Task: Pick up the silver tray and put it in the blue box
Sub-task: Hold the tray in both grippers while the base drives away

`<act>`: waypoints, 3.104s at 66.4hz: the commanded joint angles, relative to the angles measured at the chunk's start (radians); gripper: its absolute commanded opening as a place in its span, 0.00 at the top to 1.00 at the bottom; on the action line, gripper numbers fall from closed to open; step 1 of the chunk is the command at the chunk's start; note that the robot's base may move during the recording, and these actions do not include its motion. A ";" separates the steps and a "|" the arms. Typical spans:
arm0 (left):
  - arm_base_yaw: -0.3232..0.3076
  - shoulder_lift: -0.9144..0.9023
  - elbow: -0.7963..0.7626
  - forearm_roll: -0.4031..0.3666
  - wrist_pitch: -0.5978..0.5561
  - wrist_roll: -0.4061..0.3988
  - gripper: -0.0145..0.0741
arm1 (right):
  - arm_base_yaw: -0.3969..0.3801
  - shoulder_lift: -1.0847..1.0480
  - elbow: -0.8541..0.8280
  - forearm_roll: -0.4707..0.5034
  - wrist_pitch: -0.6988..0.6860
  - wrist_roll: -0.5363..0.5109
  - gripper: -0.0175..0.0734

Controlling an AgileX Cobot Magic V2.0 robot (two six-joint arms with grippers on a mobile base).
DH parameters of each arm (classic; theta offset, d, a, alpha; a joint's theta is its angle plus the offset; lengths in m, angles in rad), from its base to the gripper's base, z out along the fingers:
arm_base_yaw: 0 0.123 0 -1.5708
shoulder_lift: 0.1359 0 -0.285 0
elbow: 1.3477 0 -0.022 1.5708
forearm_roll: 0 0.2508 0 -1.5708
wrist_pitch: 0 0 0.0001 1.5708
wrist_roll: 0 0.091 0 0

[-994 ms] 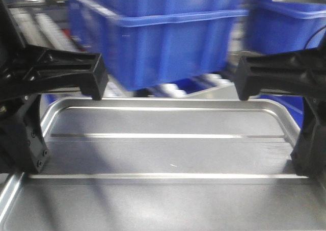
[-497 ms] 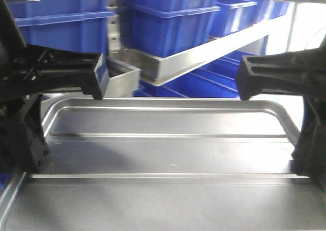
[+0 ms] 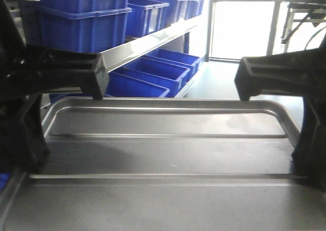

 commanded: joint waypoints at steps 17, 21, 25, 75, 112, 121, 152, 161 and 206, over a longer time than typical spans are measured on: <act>-0.007 -0.028 -0.025 0.021 -0.015 0.001 0.85 | -0.002 -0.026 -0.025 -0.038 -0.023 0.000 0.74; -0.007 -0.028 -0.025 0.021 -0.015 0.001 0.85 | -0.002 -0.026 -0.025 -0.038 -0.023 0.000 0.74; -0.007 -0.028 -0.025 0.021 -0.015 0.001 0.85 | -0.002 -0.026 -0.025 -0.038 -0.023 0.000 0.74; -0.007 -0.028 -0.025 0.021 -0.015 0.001 0.85 | -0.002 -0.026 -0.025 -0.038 -0.023 0.000 0.74; -0.007 -0.028 -0.025 0.021 -0.015 0.001 0.85 | -0.002 -0.026 -0.025 -0.038 -0.023 0.000 0.74; -0.007 -0.028 -0.025 0.021 -0.015 0.001 0.85 | -0.002 -0.026 -0.025 -0.038 -0.023 0.000 0.74; -0.007 -0.028 -0.025 0.021 -0.015 0.001 0.85 | -0.002 -0.026 -0.025 -0.038 -0.021 0.000 0.74; -0.007 -0.028 -0.025 0.016 -0.015 0.001 0.85 | -0.002 -0.026 -0.025 -0.039 -0.018 0.000 0.74; -0.007 -0.026 -0.025 0.023 -0.014 0.001 0.85 | -0.003 -0.026 -0.025 -0.039 -0.015 0.000 0.74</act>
